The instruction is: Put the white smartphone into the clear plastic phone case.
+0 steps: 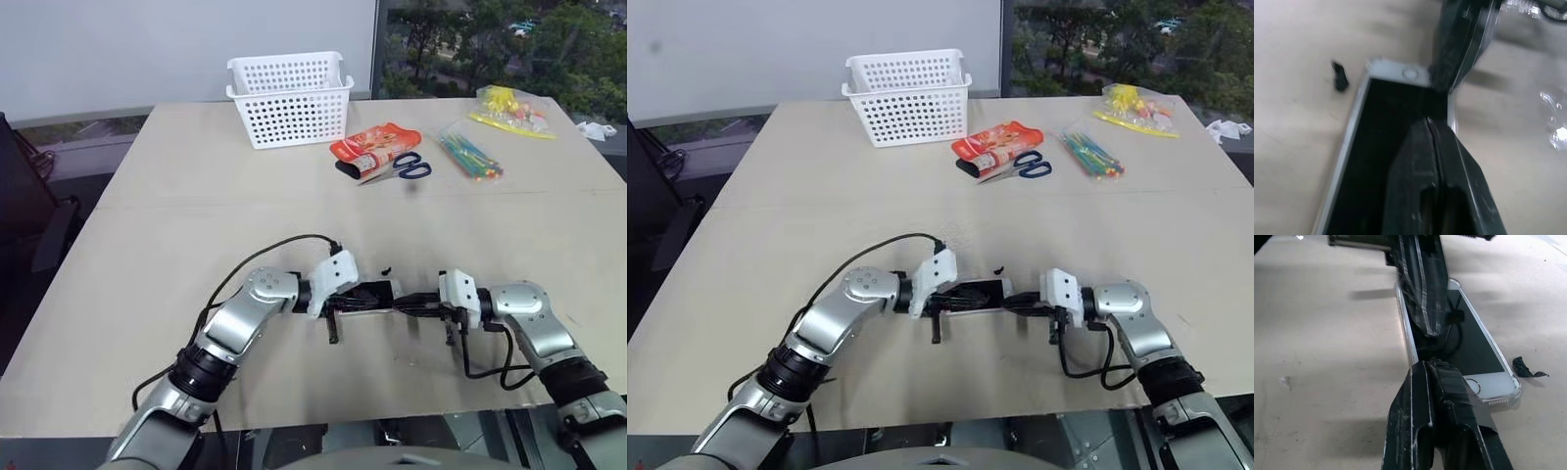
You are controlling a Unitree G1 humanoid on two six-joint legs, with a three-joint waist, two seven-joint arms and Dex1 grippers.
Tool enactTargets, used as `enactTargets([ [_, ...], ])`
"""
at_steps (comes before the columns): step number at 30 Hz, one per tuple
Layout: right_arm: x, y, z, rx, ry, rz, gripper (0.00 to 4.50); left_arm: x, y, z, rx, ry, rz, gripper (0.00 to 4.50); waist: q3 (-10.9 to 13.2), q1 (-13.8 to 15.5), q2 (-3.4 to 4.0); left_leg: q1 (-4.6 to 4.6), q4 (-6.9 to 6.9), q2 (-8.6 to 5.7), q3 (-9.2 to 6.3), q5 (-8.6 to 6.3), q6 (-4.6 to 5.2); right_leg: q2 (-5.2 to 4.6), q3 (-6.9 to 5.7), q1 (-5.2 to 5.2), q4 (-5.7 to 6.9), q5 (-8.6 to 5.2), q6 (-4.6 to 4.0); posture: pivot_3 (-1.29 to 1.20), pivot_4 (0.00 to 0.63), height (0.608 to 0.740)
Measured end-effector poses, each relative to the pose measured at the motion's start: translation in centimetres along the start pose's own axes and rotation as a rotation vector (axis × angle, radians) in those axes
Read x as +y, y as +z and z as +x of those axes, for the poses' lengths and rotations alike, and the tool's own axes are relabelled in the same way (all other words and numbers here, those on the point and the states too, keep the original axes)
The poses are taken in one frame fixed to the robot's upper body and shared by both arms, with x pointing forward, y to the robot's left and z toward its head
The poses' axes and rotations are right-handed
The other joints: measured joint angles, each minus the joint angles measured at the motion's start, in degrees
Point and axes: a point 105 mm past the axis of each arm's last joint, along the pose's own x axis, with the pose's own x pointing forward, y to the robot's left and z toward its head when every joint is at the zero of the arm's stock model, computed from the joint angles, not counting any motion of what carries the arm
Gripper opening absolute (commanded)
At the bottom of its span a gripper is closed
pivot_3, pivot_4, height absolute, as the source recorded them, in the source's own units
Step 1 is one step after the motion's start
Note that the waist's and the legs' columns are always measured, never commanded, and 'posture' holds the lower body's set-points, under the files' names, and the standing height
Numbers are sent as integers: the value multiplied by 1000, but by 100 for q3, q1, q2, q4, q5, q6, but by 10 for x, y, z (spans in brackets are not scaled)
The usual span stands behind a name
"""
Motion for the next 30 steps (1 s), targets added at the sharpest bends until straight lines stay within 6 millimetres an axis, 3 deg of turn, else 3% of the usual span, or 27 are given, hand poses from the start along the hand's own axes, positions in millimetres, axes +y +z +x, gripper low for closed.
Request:
enactTargets([
  [8,-3,-1,0,45,-41,54,68,11,-2,1,41,49,42,0,-11,8,-12,47,2,0,0,-17,-30,-40,28,23,-2,-1,1,0,150,740],
  [11,-5,7,-8,15,-77,143,68,10,1,3,27,47,56,0,7,18,-1,37,2,-4,8,-16,-33,-64,30,21,-4,0,2,0,150,740],
  [16,-7,31,-23,-115,-97,256,68,17,11,-3,-48,99,40,0,61,22,41,-63,28,-19,23,4,-15,-36,30,-50,6,26,32,0,150,740],
  [18,-13,41,-37,-148,-136,242,68,20,24,-7,-151,138,17,0,72,26,38,-127,40,-20,12,-3,-22,-27,30,-90,-6,42,46,0,150,740],
  [21,-19,43,-56,-161,-183,248,1451,26,52,-29,-311,225,15,0,86,34,30,-138,43,-22,11,-21,-35,-24,27,-97,-8,44,43,0,150,740],
  [22,-20,43,-59,-156,-190,248,1610,28,56,-35,-331,248,19,0,88,33,31,-137,43,-22,11,-25,-31,-22,25,-96,-9,42,45,0,150,740],
  [23,-21,41,-65,-143,-197,248,2125,31,59,-48,-349,287,22,0,90,29,31,-136,43,-22,12,-28,-27,-21,23,-96,-9,41,46,0,150,740],
  [26,-19,26,-88,-82,-236,286,3633,37,39,-87,-316,402,-33,848,101,5,34,-123,43,-19,21,-36,-16,-13,27,-96,-10,25,67,0,150,740],
  [28,-16,16,-96,-56,-244,305,4487,32,14,-106,-264,444,-96,1697,114,-8,33,-120,45,-14,24,-36,-16,-9,28,-96,-9,21,66,0,150,740],
  [30,-12,4,-102,-31,-257,325,4500,23,-11,-119,-205,464,-157,2766,132,14,34,-120,48,-13,24,-36,-17,-10,26,-96,-8,11,47,0,150,740],
])
